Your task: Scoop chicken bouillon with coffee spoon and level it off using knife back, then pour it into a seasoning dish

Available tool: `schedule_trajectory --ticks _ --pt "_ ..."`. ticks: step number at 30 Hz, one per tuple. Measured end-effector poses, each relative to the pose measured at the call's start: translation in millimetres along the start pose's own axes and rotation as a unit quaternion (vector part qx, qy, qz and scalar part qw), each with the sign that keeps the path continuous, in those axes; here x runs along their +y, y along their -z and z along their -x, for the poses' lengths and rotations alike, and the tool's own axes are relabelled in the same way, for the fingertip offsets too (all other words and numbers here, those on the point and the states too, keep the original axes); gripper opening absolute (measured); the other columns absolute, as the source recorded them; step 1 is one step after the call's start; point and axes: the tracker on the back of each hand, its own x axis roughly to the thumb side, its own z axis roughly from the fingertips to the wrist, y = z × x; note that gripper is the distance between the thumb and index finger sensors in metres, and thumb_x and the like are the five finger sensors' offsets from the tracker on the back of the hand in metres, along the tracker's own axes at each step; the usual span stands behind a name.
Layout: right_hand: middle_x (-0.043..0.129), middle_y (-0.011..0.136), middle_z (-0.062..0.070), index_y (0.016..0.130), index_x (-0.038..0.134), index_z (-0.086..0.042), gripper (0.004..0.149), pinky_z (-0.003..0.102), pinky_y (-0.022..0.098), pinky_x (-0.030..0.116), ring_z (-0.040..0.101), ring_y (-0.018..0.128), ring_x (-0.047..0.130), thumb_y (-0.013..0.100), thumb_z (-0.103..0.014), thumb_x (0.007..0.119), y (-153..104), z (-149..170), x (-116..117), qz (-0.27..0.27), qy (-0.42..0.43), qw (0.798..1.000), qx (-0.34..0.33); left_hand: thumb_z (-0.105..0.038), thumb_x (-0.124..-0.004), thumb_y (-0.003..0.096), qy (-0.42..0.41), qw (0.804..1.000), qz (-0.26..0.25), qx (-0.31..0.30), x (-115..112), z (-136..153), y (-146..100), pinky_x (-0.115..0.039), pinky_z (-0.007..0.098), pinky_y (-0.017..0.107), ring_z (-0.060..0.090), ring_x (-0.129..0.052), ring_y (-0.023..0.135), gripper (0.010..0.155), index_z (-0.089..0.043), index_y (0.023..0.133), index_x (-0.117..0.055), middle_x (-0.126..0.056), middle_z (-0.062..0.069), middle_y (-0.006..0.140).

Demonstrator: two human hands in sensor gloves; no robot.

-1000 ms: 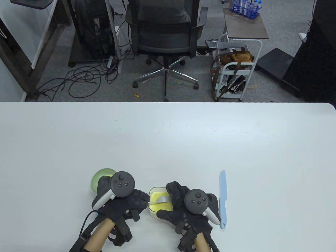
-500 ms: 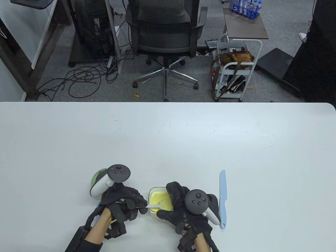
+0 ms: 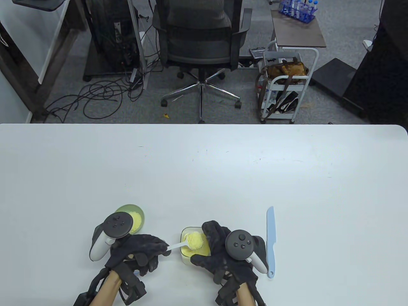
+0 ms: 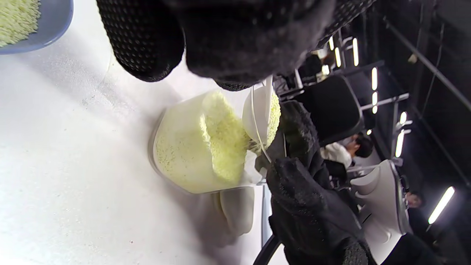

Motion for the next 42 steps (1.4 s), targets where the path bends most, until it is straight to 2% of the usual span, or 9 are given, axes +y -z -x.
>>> schedule_trajectory --ticks 12,15,17,19,23,25,31,37,42 --pt "0.003 0.116 0.012 0.104 0.013 -0.028 0.092 0.066 0.068 -0.006 0.052 0.1 -0.001 0.046 -0.051 0.081 -1.8 -0.2 -0.8 0.001 0.0 1.0 -0.002 -0.034 -0.078 0.0457 -0.07 0.997 0.001 -0.024 0.5 17.3 -5.9 -0.083 0.034 0.039 0.001 -0.087 -0.01 0.045 0.003 0.069 -0.089 -0.098 0.007 0.017" --pt "0.0 0.116 0.012 0.103 0.008 -0.027 0.098 0.067 0.067 -0.007 0.052 0.099 -0.002 0.044 -0.061 0.077 -11.2 -0.3 -9.3 -0.008 -0.004 1.0 -0.022 -0.034 -0.078 0.0457 -0.078 0.996 0.007 -0.032 0.3 17.7 -7.1 -0.083 0.034 0.039 0.001 -0.087 -0.01 0.045 0.003 0.069 -0.089 -0.098 0.007 0.017" --pt "0.002 0.116 0.013 0.104 0.009 -0.026 0.096 0.067 0.067 -0.006 0.053 0.1 -0.001 0.044 -0.062 0.076 -24.2 0.4 -21.9 0.038 0.026 0.998 -0.034 -0.034 -0.078 0.0458 -0.083 0.996 0.007 -0.033 -0.2 18.4 -7.8 -0.083 0.034 0.039 0.001 -0.087 -0.01 0.045 0.003 0.069 -0.089 -0.098 0.007 0.017" --pt "0.014 0.117 0.017 0.106 0.021 -0.023 0.09 0.067 0.068 -0.004 0.054 0.1 0.007 0.045 -0.057 0.077 -44.8 4.2 -40.1 0.137 0.036 0.99 -0.009 -0.034 -0.078 0.0457 -0.084 0.996 0.005 -0.036 -0.5 19.8 -8.6 -0.083 0.034 0.039 0.001 -0.087 -0.01 0.046 0.003 0.069 -0.089 -0.098 0.007 0.017" --pt "0.051 0.105 0.025 0.103 0.046 -0.012 0.076 0.069 0.069 0.013 0.054 0.093 0.04 0.046 -0.046 0.081 -80.7 20.6 -71.1 0.28 -0.057 0.95 0.124 -0.034 -0.078 0.0459 -0.1 0.994 0.012 -0.043 -0.6 21.1 -9.2 -0.083 0.034 0.039 0.001 -0.087 -0.01 0.045 0.003 0.069 -0.089 -0.098 0.007 0.017" --pt "0.062 0.097 0.028 0.1 0.054 -0.007 0.069 0.069 0.07 0.014 0.052 0.086 0.05 0.045 -0.039 0.083 -94.3 33.8 -80.1 0.309 -0.075 0.928 0.196 -0.034 -0.078 0.0458 -0.107 0.993 0.013 -0.045 -0.7 20.6 -9.5 -0.083 0.034 0.039 0.001 -0.087 -0.01 0.045 0.003 0.069 -0.089 -0.098 0.007 0.017" --pt "0.07 0.085 0.028 0.095 0.062 -0.004 0.061 0.067 0.071 0.017 0.049 0.075 0.059 0.045 -0.034 0.083 -101.2 68.2 -79.4 0.292 -0.112 0.892 0.327 -0.034 -0.078 0.0459 -0.107 0.993 0.014 -0.051 -1.9 21.2 -9.5 -0.083 0.034 0.039 0.001 -0.087 -0.01 0.045 0.003 0.069 -0.089 -0.098 0.007 0.017" --pt "0.071 0.081 0.026 0.091 0.064 -0.004 0.059 0.066 0.071 0.021 0.045 0.069 0.062 0.046 -0.038 0.081 -89.1 81.8 -70.2 0.249 -0.145 0.884 0.368 -0.034 -0.078 0.046 -0.112 0.992 0.012 -0.058 -2.3 21.6 -10.1 -0.083 0.034 0.039 0.001 -0.087 -0.01 0.045 0.003 0.069 -0.089 -0.098 0.007 0.017" --pt "0.073 0.076 0.026 0.088 0.067 -0.003 0.057 0.066 0.071 0.022 0.044 0.064 0.064 0.046 -0.038 0.082 -79.5 82.5 -70.0 0.25 -0.162 0.875 0.382 -0.034 -0.078 0.0459 -0.111 0.992 0.012 -0.06 -2.4 21.7 -10.8 -0.083 0.034 0.039 0.001 -0.087 -0.01 0.045 0.003 0.069 -0.089 -0.098 0.007 0.017"
